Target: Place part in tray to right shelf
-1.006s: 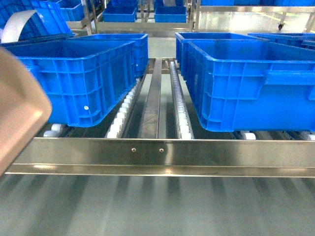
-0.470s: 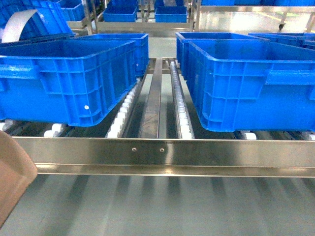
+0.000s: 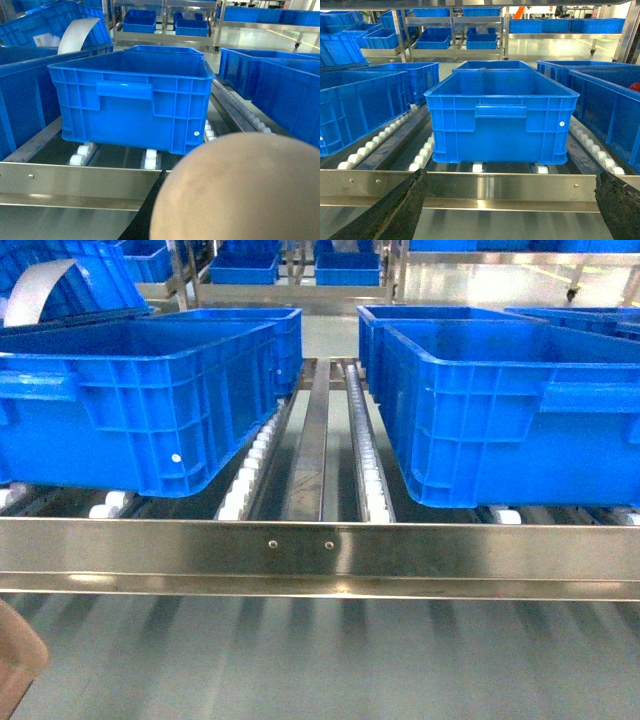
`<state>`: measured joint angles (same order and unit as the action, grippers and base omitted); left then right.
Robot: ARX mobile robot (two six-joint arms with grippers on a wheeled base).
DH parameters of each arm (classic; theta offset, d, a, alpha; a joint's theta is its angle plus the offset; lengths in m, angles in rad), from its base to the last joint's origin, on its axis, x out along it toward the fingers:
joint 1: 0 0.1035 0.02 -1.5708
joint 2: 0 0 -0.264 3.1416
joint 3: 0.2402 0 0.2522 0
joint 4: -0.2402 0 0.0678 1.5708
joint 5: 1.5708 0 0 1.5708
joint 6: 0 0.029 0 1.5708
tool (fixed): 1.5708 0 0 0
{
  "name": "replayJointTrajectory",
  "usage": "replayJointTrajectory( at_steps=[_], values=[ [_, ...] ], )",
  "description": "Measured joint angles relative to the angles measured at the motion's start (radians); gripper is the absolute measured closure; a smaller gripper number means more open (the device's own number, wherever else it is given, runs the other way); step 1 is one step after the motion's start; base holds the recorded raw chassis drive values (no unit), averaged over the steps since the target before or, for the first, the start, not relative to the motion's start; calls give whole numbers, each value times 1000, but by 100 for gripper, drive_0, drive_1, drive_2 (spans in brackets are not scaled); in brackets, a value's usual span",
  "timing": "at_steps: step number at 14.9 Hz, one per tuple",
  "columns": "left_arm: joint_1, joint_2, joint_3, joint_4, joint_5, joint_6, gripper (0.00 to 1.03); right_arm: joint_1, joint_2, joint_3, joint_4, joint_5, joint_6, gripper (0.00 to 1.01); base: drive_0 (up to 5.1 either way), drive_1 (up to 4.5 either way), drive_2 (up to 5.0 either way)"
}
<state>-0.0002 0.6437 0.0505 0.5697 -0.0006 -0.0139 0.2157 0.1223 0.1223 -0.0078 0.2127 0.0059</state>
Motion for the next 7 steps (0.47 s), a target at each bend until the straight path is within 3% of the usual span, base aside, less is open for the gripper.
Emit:
replayJointTrajectory(
  at_steps=[2, 4, 5, 6, 7],
  values=[
    [0, -43, -36, 17, 0, 0, 91, -3, -1, 0, 0, -3, 0, 7, 0, 0, 0],
    [0, -130, -37, -71, 0, 0, 91, -73, -33, -19, -2, -68, 0, 34, 0, 0, 0],
    [0, -170, -37, -101, 0, 0, 91, -160, -47, -33, -6, -167, 0, 45, 0, 0, 0],
    [0, -198, -37, -128, 0, 0, 91, -216, -53, -42, -6, -192, 0, 54, 0, 0, 0],
    [0, -235, -37, -171, 0, 0, 91, -221, -60, -53, -5, -206, 0, 69, 0, 0, 0]
  ],
)
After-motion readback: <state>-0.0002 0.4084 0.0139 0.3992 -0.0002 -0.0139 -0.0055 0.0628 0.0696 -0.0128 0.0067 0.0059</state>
